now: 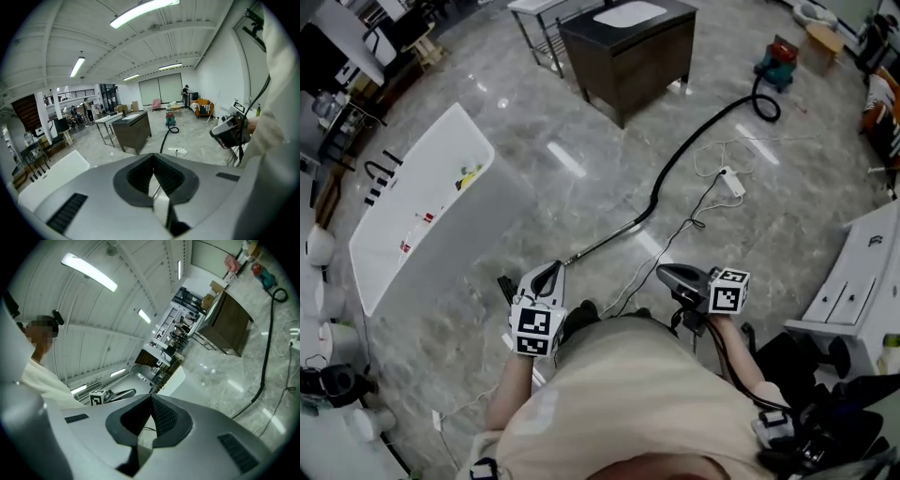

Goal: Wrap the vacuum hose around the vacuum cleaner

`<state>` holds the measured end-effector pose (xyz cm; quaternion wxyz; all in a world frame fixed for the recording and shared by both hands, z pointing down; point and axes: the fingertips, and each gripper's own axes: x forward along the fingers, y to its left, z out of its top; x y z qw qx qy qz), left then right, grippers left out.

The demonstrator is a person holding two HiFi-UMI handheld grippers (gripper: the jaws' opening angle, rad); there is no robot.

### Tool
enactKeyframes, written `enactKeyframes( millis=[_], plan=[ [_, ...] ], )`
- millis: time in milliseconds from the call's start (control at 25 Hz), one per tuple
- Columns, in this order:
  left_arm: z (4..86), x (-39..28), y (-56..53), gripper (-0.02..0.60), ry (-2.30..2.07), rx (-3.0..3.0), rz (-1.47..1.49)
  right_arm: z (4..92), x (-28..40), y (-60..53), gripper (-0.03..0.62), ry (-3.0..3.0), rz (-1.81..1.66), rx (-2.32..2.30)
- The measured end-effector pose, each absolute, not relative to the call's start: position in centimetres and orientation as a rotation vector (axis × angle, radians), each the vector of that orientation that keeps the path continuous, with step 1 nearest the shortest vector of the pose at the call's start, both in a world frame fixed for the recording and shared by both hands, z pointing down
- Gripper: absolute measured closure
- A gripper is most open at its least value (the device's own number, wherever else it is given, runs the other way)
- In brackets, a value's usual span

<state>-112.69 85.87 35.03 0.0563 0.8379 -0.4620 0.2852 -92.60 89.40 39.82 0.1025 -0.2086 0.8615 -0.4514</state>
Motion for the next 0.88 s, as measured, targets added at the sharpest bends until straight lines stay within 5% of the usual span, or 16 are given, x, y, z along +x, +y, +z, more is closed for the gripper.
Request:
enactKeyframes(
  millis=[560, 880],
  plan=[
    [37.1, -124.7, 93.5, 0.575, -1.752, 2.067, 0.833, 37.0, -95.7, 89.1, 0.589, 2.682, -1.218, -0.457],
    [34.7, -118.4, 84.8, 0.575, -1.668, 2.448, 0.901, 37.1, -93.9, 89.1, 0.589, 2.846, -1.058, -0.631]
  ],
)
